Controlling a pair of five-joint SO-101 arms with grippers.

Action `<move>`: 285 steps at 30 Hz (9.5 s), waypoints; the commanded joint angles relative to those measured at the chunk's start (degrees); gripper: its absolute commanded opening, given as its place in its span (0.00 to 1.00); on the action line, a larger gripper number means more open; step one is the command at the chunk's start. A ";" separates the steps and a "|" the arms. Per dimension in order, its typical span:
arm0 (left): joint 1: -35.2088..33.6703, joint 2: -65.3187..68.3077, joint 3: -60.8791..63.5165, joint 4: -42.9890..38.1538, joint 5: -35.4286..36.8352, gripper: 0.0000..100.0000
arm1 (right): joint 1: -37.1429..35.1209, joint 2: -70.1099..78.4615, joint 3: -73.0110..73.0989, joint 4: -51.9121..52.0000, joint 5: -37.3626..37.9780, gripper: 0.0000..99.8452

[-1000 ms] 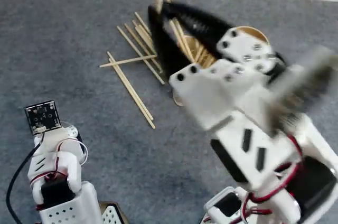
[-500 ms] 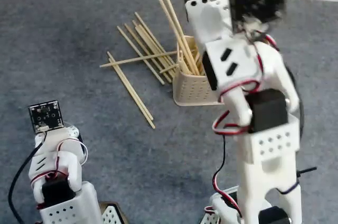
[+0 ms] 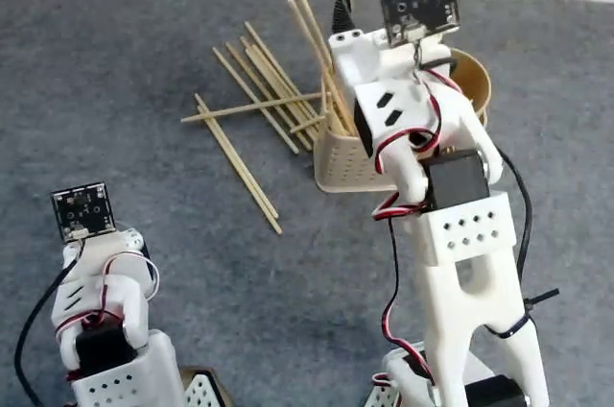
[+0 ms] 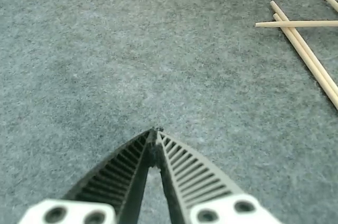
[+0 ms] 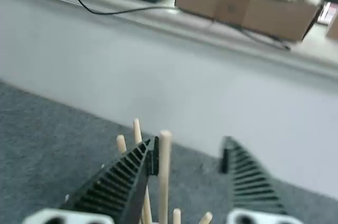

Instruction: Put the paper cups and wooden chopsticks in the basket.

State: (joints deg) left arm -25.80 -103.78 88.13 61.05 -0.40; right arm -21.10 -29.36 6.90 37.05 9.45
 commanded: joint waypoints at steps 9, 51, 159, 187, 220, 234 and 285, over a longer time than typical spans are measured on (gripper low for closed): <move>-8.48 -0.48 -1.54 -3.08 1.14 0.00 | -14.55 -12.35 -10.33 21.32 6.24 0.24; -7.08 -0.48 -1.27 -3.08 2.11 0.00 | -22.02 61.93 -24.04 12.44 6.42 0.20; 15.34 -0.31 9.01 15.30 2.37 0.00 | -14.37 -33.54 -14.20 39.52 1.49 0.01; 15.43 -0.31 9.01 15.30 2.29 0.00 | -0.13 -34.95 19.12 -20.53 1.41 0.01; 15.43 -0.31 9.01 15.30 2.29 0.00 | 2.59 -26.77 49.89 -52.00 -3.25 0.01; 15.43 -0.31 9.01 15.30 2.29 0.00 | 3.03 -19.38 58.42 -52.53 -1.76 0.01; 15.43 -0.31 9.01 15.30 2.29 0.00 | -7.16 -35.82 27.82 7.78 -1.49 0.12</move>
State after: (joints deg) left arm -11.65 -103.78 95.96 76.00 1.36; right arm -26.99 -64.18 39.16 40.66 7.25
